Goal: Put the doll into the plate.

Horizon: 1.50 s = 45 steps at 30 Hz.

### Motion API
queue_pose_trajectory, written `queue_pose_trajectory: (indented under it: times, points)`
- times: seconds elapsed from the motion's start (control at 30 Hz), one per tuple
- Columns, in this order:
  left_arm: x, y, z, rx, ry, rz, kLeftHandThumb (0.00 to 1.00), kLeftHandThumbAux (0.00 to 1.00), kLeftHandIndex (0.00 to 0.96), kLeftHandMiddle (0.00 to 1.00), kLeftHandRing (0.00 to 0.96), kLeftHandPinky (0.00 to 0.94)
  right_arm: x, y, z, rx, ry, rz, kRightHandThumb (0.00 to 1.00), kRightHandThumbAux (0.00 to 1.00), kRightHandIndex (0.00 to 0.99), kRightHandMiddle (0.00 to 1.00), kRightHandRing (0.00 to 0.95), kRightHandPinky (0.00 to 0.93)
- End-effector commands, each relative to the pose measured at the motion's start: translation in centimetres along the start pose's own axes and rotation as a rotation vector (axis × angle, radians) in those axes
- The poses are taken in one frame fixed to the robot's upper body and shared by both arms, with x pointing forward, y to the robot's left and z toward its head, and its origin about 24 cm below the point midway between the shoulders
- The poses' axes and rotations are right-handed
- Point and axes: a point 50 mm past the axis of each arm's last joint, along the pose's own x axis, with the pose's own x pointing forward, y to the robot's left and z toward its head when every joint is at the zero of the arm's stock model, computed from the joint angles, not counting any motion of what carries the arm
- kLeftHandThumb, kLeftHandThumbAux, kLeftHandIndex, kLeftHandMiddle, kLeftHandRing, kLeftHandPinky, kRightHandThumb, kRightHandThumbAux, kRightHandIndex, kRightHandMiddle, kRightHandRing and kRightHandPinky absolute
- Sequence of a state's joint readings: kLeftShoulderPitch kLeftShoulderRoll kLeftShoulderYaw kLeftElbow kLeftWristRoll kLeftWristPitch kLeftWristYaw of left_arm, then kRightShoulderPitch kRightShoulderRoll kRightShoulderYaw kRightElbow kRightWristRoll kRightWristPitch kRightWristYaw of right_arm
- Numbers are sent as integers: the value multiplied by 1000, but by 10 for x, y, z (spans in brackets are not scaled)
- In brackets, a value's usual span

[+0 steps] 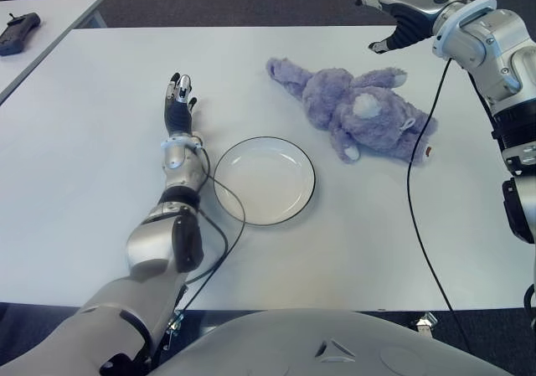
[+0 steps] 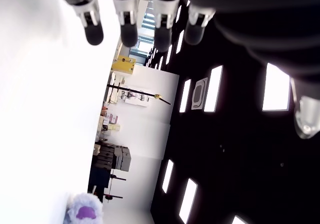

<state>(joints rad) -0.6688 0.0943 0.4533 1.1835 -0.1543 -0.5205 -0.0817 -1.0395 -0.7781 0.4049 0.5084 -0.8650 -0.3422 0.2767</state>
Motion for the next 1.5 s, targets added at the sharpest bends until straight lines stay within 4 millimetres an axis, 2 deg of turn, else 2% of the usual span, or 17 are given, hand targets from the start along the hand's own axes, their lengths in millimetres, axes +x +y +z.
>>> queue_pose_trajectory:
  times: [0.03,0.37,0.73,0.87,0.93,1.13,1.5]
  points:
    - [-88,36,-104,-22,454,166,0,426,22,88,54,0,-9,32,6,78,-13,57,321,581,0,0,14,75]
    - [-88,37,-104,-20,452,164,0,418,20,92,56,0,-7,57,20,195,-59,86,313,566,0,0,40,131]
    - [-89,38,-104,-24,451,170,0,427,20,94,60,4,-10,76,23,263,-47,123,317,555,0,1,65,172]
    - [-89,39,-104,-32,447,171,0,426,23,93,57,0,-12,89,22,295,-30,136,305,546,0,2,64,163]
    - [-89,39,-104,-32,447,170,0,425,26,90,54,0,-14,95,22,311,-21,144,296,534,0,0,52,123]
    - [-89,41,-104,-37,450,179,0,429,26,86,51,2,-20,108,23,345,0,160,299,518,0,0,22,79]
    - [-89,43,-103,-51,446,182,0,431,19,84,50,0,-25,126,30,397,-5,162,297,515,0,0,19,90]
